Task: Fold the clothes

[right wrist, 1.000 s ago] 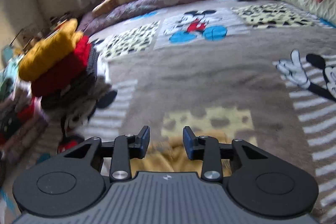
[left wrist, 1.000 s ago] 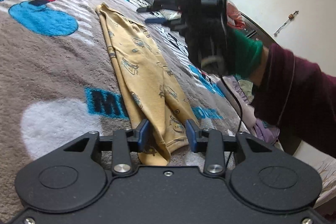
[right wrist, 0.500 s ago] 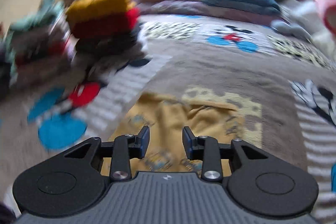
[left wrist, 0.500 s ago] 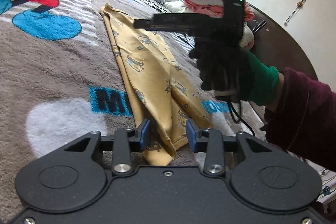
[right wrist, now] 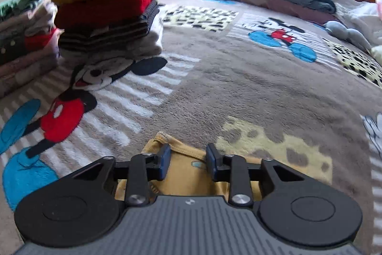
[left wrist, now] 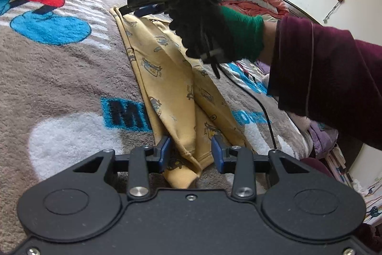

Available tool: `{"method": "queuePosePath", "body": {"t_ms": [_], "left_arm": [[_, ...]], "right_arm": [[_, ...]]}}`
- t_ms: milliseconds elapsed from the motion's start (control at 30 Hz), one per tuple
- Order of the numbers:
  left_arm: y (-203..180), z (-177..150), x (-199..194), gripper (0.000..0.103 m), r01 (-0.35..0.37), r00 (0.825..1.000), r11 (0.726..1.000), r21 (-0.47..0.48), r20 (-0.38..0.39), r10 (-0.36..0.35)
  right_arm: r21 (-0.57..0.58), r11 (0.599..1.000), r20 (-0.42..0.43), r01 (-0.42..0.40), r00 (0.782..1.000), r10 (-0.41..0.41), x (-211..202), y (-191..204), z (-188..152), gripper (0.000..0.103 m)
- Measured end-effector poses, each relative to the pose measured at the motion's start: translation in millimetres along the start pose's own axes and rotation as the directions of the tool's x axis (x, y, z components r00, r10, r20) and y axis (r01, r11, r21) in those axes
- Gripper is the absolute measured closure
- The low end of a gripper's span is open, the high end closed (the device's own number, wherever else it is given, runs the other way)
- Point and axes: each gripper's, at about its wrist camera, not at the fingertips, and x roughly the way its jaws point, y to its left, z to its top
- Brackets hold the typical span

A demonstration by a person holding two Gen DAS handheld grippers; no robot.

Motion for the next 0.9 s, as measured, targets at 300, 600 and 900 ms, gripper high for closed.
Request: {"method": "queuePosePath", "body": {"t_ms": [300,600,900], "left_arm": [[-2.2,0.7,-9.3,0.065,-0.012,1.0,1.0,0.029,0.019,0.012],[-38.6,-1.3,-30.4,0.065,-0.094,0.983,0.965,0.244,0.178,0.051],[-55.7,-18.2,17.9,0.059,-0.189,0.982,0.915,0.358,0.052,0.182]], "right_arm": [[0.008,0.997,0.037,0.078,0.996,-0.078,-17.5,-17.4,19.7,0.062],[0.025,0.999,0.167,-0.039,0.985,0.035,-119.2,-26.1,-47.3,0.062],[-0.102,0.993,0.081,-0.067,0.994,0.075,-136.1,30.1,-142.6,0.062]]}}
